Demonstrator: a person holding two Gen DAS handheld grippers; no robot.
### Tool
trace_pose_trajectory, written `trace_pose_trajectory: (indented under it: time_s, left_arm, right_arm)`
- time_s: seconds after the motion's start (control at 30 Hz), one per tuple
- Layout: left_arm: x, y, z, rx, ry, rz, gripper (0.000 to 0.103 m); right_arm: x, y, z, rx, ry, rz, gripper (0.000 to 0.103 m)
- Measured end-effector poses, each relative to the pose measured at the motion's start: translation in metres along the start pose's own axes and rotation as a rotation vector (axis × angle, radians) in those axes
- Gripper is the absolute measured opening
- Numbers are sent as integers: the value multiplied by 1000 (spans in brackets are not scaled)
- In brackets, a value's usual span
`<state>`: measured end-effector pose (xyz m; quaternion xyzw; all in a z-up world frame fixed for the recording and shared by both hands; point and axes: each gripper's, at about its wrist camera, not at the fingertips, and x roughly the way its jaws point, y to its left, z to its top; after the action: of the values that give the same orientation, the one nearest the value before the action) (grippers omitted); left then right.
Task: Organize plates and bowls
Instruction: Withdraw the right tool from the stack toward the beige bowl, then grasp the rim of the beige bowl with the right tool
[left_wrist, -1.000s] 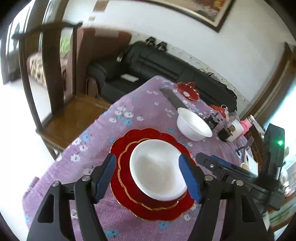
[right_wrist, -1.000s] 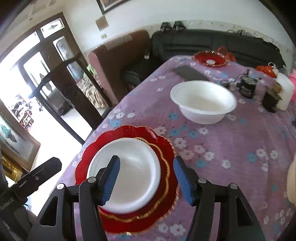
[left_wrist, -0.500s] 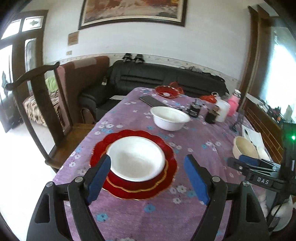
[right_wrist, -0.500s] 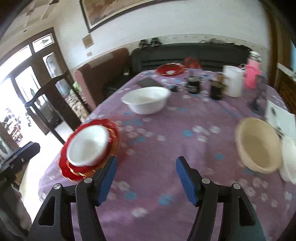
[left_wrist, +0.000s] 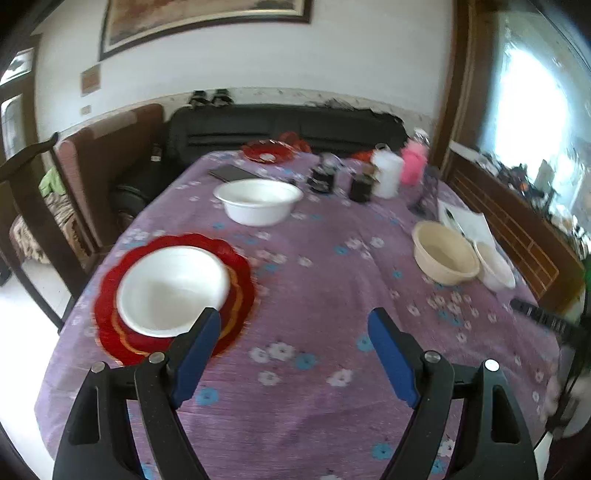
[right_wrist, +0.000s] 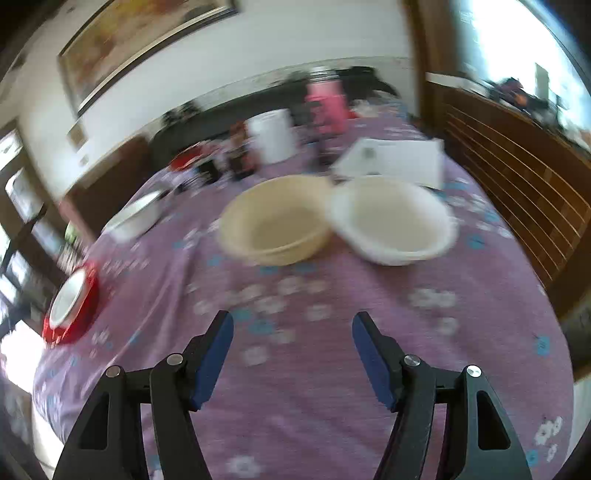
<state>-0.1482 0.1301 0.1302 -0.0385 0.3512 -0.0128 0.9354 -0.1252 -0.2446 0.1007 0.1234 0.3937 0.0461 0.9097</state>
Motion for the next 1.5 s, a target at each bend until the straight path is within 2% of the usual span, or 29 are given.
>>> trace_pose_trajectory:
  time_s: [0.27, 0.37, 0.57, 0.73, 0.87, 0.93, 1.13, 1.33, 1.5]
  left_arm:
    - [28, -37, 1, 40, 73, -57, 81]
    - [39, -48, 5, 37, 102, -83, 81]
    - [67, -67, 32, -18, 146, -152, 81]
    - [77, -78, 33, -27, 173, -183, 81]
    - [90, -89, 24, 1, 211, -180, 81]
    - [96, -90, 20, -3, 233, -187, 81]
    - [102, -82, 25, -20, 228, -178, 81]
    - [119, -65, 43, -94, 228, -180, 81]
    - [133, -56, 39, -140, 254, -188, 81]
  right_arm:
    - [5, -85, 19, 272, -33, 3, 71]
    - [13, -86, 23, 294, -28, 34, 71]
    - [28, -49, 30, 231, 0, 153, 71]
    - [30, -67, 33, 300, -43, 87, 71]
    - [37, -96, 33, 391, -21, 66, 71]
    - [38, -100, 32, 395, -12, 66, 71]
    - [46, -75, 29, 348, 24, 132, 71]
    - [73, -45, 33, 378, 78, 201, 71]
    - [98, -26, 41, 411, 112, 227, 71]
